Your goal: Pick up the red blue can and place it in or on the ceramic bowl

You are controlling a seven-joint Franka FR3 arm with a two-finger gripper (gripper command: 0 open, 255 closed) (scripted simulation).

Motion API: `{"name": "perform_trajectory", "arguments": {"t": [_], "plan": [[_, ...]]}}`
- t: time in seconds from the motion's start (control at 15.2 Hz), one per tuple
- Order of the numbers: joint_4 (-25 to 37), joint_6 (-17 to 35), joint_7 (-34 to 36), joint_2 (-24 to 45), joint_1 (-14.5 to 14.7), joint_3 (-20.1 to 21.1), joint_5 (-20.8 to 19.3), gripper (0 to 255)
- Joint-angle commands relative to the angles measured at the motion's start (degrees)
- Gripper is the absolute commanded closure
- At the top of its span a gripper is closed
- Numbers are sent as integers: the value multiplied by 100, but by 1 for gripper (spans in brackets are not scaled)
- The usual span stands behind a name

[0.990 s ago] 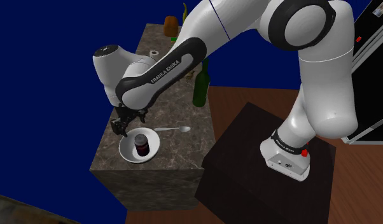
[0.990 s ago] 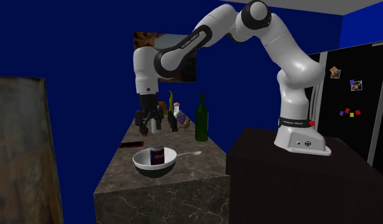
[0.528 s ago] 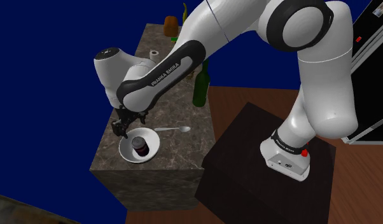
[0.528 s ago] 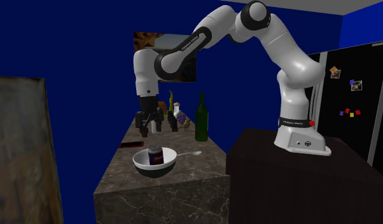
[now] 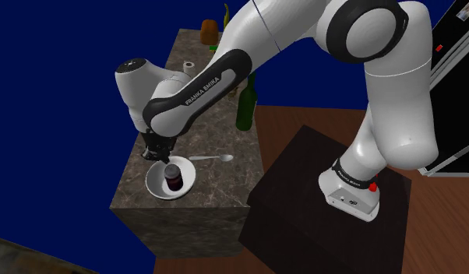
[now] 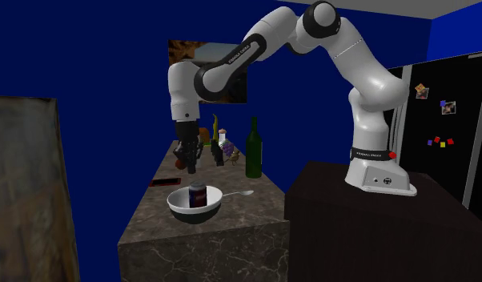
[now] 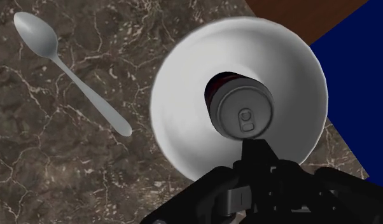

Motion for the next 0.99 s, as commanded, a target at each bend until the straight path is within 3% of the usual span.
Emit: {"name": "perform_trajectory", "arguments": {"t": [0.0, 0.13, 0.2, 0.4, 0.92], "plan": [[0, 0, 0, 0, 0, 0, 0, 255], [0, 0, 0, 0, 0, 0, 0, 255], [0, 0, 0, 0, 0, 0, 0, 0], [-599, 1020, 464, 66, 272, -236, -420, 0], [-551, 1464, 573, 530, 364, -361, -563, 0]]}}
